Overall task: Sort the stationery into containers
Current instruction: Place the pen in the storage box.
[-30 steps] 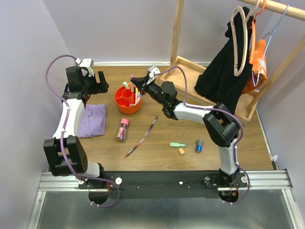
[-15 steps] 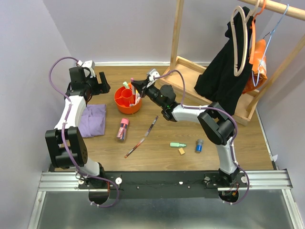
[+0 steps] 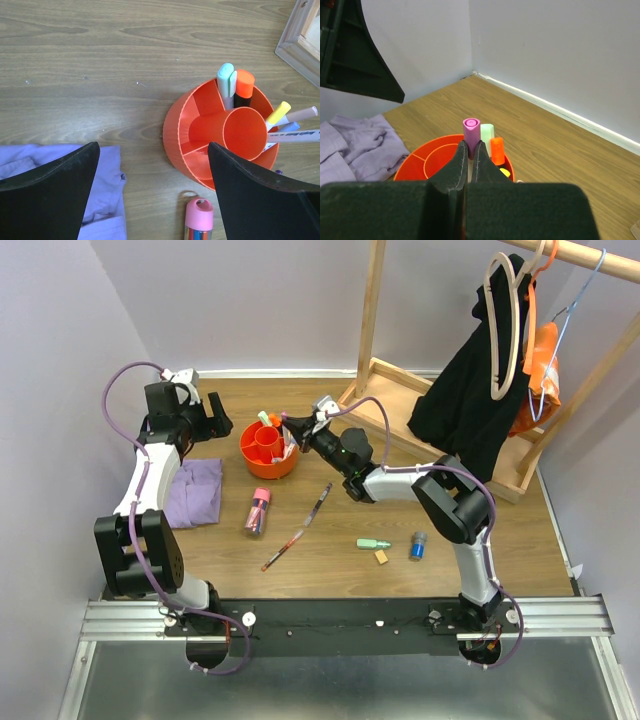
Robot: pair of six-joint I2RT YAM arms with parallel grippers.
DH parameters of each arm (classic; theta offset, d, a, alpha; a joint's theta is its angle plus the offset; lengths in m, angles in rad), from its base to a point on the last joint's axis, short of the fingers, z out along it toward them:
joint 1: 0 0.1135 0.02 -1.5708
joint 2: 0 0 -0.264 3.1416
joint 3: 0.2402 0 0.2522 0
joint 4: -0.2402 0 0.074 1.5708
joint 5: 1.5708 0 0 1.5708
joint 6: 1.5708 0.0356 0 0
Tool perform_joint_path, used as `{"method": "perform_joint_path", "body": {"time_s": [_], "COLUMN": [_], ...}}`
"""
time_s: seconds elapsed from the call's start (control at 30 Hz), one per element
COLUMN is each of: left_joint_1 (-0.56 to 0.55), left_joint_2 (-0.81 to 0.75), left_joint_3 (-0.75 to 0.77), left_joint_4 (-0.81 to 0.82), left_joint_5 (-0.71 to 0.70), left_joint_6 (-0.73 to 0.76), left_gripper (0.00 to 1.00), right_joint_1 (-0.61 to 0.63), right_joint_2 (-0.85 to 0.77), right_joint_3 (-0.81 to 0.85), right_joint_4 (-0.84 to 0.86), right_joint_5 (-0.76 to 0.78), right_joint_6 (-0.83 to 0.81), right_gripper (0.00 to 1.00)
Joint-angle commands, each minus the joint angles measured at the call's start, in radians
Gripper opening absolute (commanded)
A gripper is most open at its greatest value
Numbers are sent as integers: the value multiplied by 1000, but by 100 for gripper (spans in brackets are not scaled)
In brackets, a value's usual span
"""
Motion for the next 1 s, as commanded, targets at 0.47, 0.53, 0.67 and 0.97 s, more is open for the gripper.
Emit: {"method": "perform_joint_path", "body": {"time_s": [0.47,0.53,0.67,0.97], "left_joint_1": [9,7,7,6], "left_joint_2": [-19,-15,-19,-59], "left_joint_3": [-23,-17,-11,-54], "left_joint_4": [32,38,36,43], "left_joint_5": [71,75,72,78], "left_joint_6": [-83,-84,-84,-106], "left_gripper": [98,98,98,98], "right_joint_1": [14,17,20,25], "right_joint_2": [12,9,-13,-114], "right_joint_3": [-58,-58,-53,-73], "right_joint_4": [-65,-81,-157,-315], "right_joint_5": [4,4,27,49], "right_joint_6": [-33,-36,-56,-96], "right_gripper": [1,1,1,36]}}
